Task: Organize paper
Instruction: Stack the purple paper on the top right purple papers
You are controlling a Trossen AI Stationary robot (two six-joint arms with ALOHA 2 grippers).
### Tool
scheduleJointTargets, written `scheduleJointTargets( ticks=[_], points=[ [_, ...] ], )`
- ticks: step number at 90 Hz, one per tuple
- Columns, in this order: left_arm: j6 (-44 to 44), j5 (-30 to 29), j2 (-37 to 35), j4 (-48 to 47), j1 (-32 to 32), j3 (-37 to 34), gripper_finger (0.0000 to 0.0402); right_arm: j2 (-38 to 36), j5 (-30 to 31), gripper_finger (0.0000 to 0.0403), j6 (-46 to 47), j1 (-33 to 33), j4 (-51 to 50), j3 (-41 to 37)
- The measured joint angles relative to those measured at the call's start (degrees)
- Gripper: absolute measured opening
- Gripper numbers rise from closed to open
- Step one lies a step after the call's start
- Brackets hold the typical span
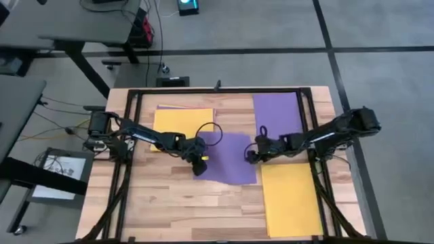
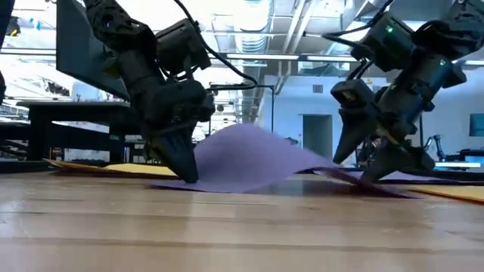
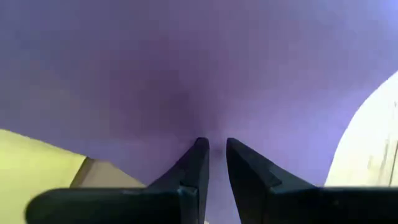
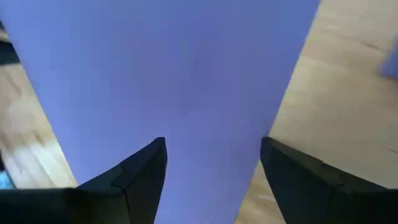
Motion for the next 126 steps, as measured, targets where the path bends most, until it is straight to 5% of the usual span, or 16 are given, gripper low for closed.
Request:
scheduleJointTargets(
  ticks=[30, 49, 73, 88, 109, 126],
  points=[
    [1.12, 0.07, 0.09, 1.95, 0.00, -0.09, 0.0042, -0.08, -1.35, 0.0246, -3.95, 2.29, 10.18, 0.11],
    [3.54, 1.21, 0.11, 1.87, -0.26, -0.11, 0.0042, -0.59, -2.40, 0.0246, -11.15, -1.93, 9.43, 2.64],
    [22.08, 2.91, -0.34, -5.79, -0.95, 1.67, 0.0042, -0.53, -4.55, 0.0246, -42.46, -9.18, -10.40, 11.42],
    [25.76, 0.68, -2.65, -15.51, -0.51, 7.19, 0.0042, 0.62, -6.73, 0.0246, -43.69, -11.06, -19.01, 13.13],
    [14.22, 0.16, -7.23, -26.70, -2.53, 16.22, 0.0042, 2.63, -11.59, 0.0246, -38.98, -8.76, -17.31, 13.20],
    [-5.41, 0.37, -7.24, -19.95, -11.26, 13.45, 0.0042, 8.62, -11.68, 0.0246, -40.58, -8.79, -14.07, 13.18]
  ],
)
